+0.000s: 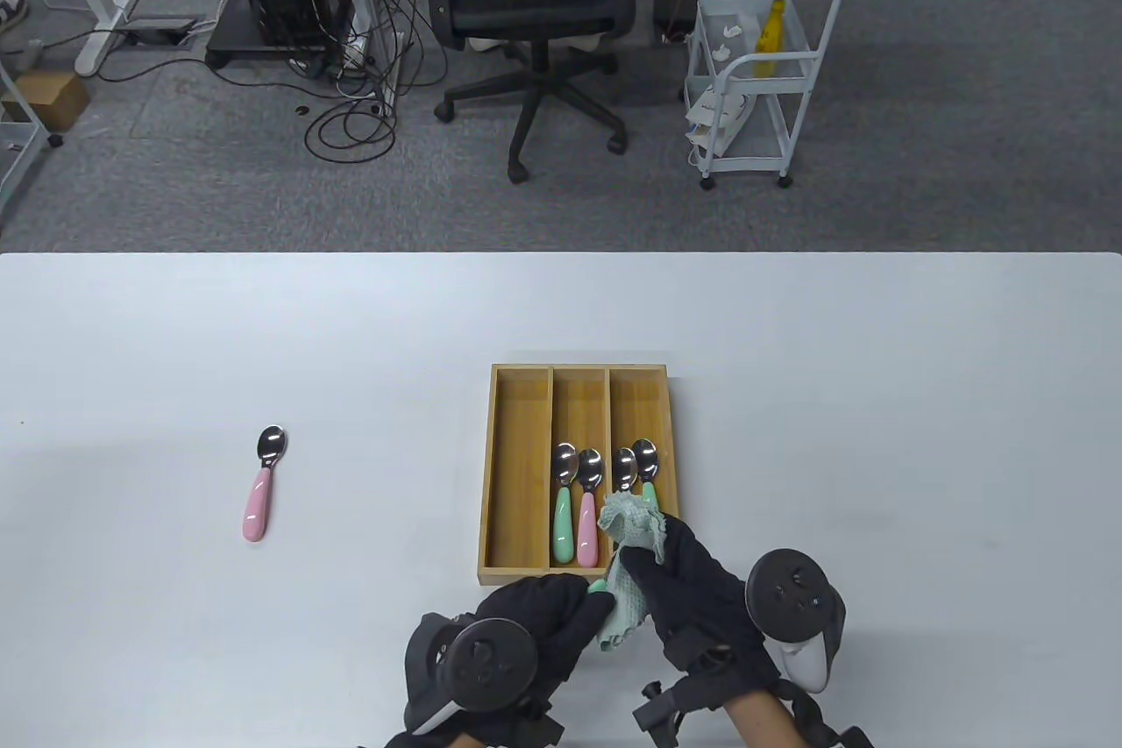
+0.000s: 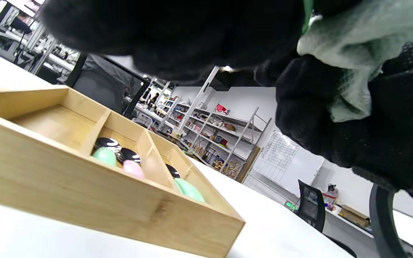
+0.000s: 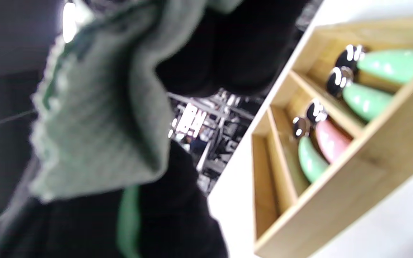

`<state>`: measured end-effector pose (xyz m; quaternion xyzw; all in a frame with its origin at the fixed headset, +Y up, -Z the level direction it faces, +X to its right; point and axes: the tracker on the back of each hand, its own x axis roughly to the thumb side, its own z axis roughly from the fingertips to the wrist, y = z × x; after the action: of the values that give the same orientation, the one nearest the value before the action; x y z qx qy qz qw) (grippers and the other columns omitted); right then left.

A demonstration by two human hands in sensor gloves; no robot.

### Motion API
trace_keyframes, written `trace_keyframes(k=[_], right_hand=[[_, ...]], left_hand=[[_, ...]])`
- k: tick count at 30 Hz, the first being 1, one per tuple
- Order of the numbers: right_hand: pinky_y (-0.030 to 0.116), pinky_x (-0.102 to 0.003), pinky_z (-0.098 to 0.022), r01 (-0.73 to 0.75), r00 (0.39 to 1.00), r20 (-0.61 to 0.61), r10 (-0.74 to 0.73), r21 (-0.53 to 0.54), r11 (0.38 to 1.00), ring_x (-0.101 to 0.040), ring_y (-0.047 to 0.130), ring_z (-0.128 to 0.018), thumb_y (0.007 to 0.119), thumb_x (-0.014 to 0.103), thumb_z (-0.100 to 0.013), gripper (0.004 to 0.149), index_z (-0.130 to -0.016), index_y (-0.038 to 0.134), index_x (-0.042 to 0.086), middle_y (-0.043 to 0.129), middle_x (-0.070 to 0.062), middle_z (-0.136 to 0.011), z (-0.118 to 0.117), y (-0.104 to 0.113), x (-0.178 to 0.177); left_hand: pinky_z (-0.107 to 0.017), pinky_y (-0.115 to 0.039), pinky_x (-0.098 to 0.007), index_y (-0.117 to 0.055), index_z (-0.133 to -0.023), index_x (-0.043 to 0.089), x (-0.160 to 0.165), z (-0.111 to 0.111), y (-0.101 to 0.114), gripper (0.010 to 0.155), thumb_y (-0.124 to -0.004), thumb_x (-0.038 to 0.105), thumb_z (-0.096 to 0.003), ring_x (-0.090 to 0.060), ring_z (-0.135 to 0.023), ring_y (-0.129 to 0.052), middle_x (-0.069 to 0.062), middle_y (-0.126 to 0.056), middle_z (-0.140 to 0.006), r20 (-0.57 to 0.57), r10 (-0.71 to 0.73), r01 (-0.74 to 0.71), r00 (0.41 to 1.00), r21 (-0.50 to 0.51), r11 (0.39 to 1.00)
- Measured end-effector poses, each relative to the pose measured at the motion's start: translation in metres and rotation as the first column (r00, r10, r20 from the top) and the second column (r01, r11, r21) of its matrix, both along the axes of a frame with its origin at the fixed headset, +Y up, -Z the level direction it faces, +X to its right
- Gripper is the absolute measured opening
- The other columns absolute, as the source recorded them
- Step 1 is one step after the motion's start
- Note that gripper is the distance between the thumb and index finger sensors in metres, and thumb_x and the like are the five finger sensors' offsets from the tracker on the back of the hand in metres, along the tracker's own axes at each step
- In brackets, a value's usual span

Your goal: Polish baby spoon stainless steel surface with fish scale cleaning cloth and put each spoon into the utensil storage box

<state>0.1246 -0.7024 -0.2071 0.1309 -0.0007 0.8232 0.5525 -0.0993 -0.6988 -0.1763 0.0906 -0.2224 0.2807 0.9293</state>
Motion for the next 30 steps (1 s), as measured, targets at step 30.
trace_keyframes(k=[30], right_hand=[[0.092,-0.031,-0.051,-0.565,0.810,-0.001,0.586,0.264,0.782,-0.004,0.102,-0.052,0.078,0.034,-0.054,0.044,-0.098,0.069,0.031,0.084,-0.007,-0.094,0.004,0.006,-0.014]], left_hand=[[-0.030,-0.092,-0.037,-0.089,-0.067,0.025,0.004,0.004,-0.005,0.044,-0.058,0.055,-0.0553,-0.019,-0.035,-0.102,0.003,-0.098,-0.044,0.042,-0.318,0.312,0.947,0.107,0.944]])
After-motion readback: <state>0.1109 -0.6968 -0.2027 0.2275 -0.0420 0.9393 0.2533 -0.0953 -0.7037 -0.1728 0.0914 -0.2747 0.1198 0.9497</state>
